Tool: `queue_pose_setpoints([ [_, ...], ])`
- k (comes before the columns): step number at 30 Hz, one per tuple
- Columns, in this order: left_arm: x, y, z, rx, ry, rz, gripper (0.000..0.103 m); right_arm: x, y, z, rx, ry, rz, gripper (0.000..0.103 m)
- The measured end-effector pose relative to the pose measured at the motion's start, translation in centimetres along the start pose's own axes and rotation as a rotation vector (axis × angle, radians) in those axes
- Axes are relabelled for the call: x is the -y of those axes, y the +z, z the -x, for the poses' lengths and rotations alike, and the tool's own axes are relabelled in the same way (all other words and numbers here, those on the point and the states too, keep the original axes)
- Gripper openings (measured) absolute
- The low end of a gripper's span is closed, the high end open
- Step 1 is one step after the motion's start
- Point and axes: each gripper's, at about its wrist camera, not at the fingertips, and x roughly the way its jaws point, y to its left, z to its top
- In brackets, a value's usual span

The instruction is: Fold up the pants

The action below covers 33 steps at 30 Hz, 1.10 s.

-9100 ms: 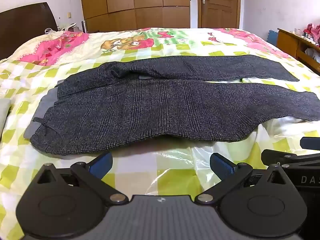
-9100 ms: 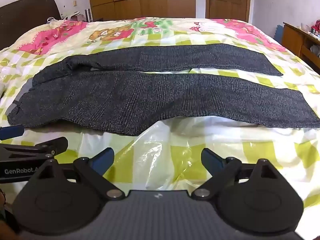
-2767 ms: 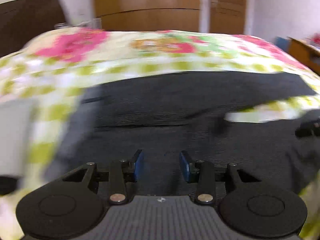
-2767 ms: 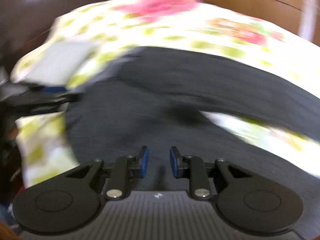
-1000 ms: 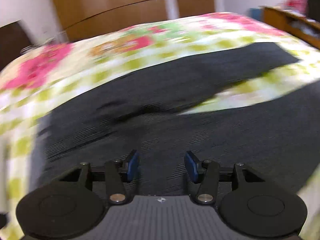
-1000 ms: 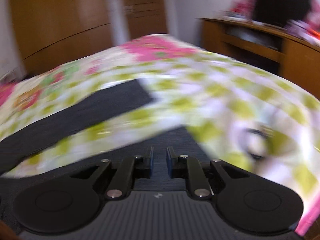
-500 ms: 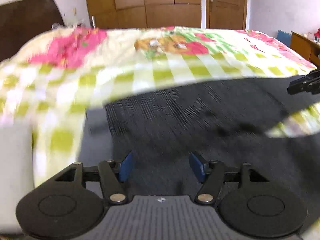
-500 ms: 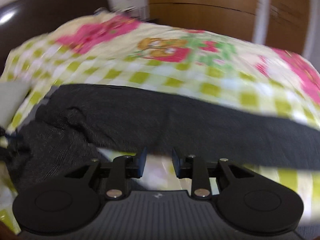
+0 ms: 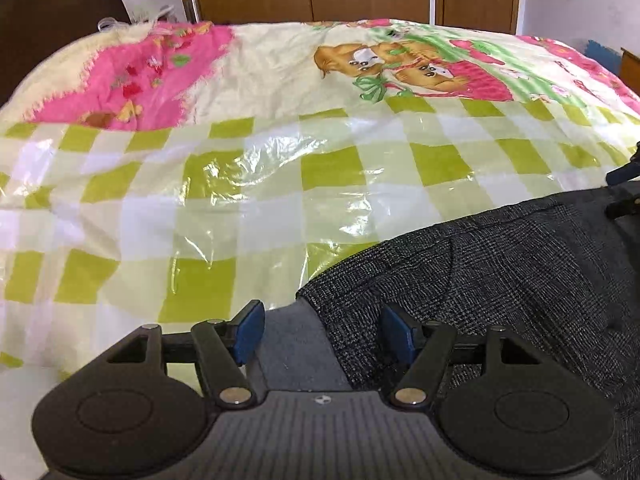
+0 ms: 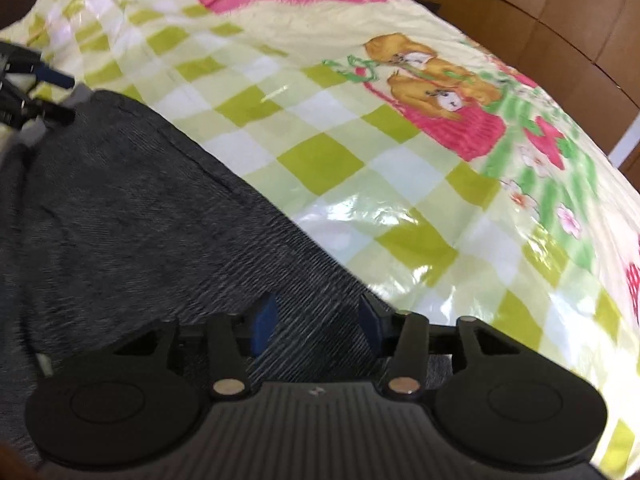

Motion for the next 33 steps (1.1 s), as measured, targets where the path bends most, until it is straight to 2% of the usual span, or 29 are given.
queue_pose_setpoints([
  [8, -0.3, 0.6, -0.3, -0.042, -0.033, -0.085, 0.077, 1.5, 1.0, -1.7, -0.043, 0.075, 0.007, 0.049],
  [11, -0.9, 0.9, -0.8, -0.078, -0.057, -0.076, 0.079, 2.2, 0.8, -1.9, -0.060, 0.120, -0.008, 0.049],
  [13, -0.9, 1.0, -1.7, -0.106, -0.051, -0.072, 0.084, 2.8, 0.7, -2.3, -0.081, 0.162, -0.048, 0.050],
  [17, -0.7, 1.3, -2.8, -0.155, -0.046, -0.054, 0.084, 2.4, 0.5, -2.8, -0.078, 0.148, -0.052, 0.050],
  [18, -0.8, 1.4, -2.7, -0.158, -0.047, -0.046, 0.081, 2.1, 0.4, -2.9, -0.073, 0.136, -0.053, 0.047],
  [20, -0.8, 1.2, -2.3, -0.150, -0.039, -0.055, 0.071, 1.6, 0.3, -2.7, -0.060, 0.139, -0.044, 0.035],
  [22, -0.6, 1.1, -1.9, -0.130, -0.036, -0.055, 0.049, 1.4, 0.2, -2.4, -0.057, 0.128, -0.052, 0.016],
  [23, -0.4, 1.0, -1.6, -0.118, -0.048, -0.055, 0.044, 1.3, 0.3, -2.3, -0.057, 0.115, -0.050, 0.010],
  [24, -0.2, 1.0, -1.5, -0.109, -0.058, -0.056, 0.033, 1.2, 0.3, -2.2, -0.053, 0.102, -0.053, 0.007],
  [26, 0.5, 0.9, -1.1, -0.096, -0.042, -0.078, 0.027, 1.0, 0.4, -1.7, -0.041, 0.080, -0.051, 0.003],
  [27, 1.0, 0.7, -0.9, -0.092, -0.040, -0.101, 0.020, 0.8, 0.5, -1.3, -0.034, 0.070, -0.049, 0.002],
  [29, 1.6, 0.6, -0.3, -0.076, -0.017, -0.130, 0.018, 0.5, 0.6, -0.2, -0.015, 0.051, -0.051, 0.002],
  [33, 1.5, 0.0, 2.3, -0.045, -0.049, -0.110, 0.015, -0.2, 0.5, 4.1, 0.048, 0.048, -0.049, 0.000],
])
